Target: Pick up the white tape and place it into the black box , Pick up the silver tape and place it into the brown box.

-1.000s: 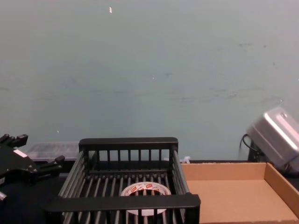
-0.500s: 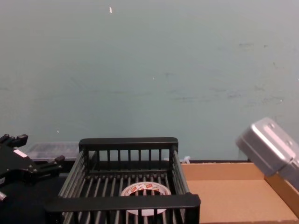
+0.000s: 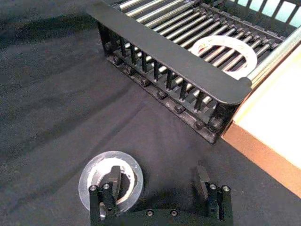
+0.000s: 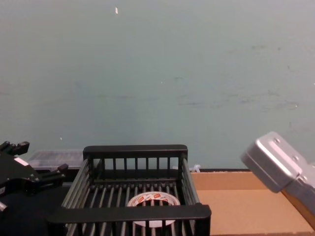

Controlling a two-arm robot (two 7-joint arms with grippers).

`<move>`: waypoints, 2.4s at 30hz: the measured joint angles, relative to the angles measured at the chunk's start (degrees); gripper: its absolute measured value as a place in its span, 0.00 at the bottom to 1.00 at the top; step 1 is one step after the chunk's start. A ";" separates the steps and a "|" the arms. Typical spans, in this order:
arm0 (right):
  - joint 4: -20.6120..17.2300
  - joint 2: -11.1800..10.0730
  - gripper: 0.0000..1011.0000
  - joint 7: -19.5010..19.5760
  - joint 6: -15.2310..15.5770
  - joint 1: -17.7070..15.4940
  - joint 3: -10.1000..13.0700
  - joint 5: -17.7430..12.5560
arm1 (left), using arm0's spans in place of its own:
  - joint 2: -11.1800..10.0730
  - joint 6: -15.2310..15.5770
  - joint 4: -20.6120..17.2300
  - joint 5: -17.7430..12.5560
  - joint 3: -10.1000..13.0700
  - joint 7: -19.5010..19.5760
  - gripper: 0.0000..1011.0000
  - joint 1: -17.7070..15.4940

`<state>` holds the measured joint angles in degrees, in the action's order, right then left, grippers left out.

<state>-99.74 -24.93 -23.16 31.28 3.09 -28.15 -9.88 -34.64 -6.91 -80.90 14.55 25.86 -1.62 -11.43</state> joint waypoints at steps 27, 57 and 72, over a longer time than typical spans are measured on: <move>1.62 1.01 0.99 -0.56 -0.14 1.13 -0.30 0.88 | 0.00 0.00 0.00 0.00 0.00 0.00 0.99 0.00; 1.44 0.93 0.16 -0.45 -0.21 1.02 -0.22 0.73 | 0.00 0.00 0.00 0.00 0.00 0.00 0.99 0.00; 0.98 0.95 0.16 -0.46 -1.76 0.25 0.34 0.77 | 0.00 0.00 0.00 0.00 0.00 0.00 0.99 0.00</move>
<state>-98.76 -23.99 -23.62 29.52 3.33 -27.81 -9.11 -34.65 -6.91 -80.90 14.55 25.86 -1.62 -11.43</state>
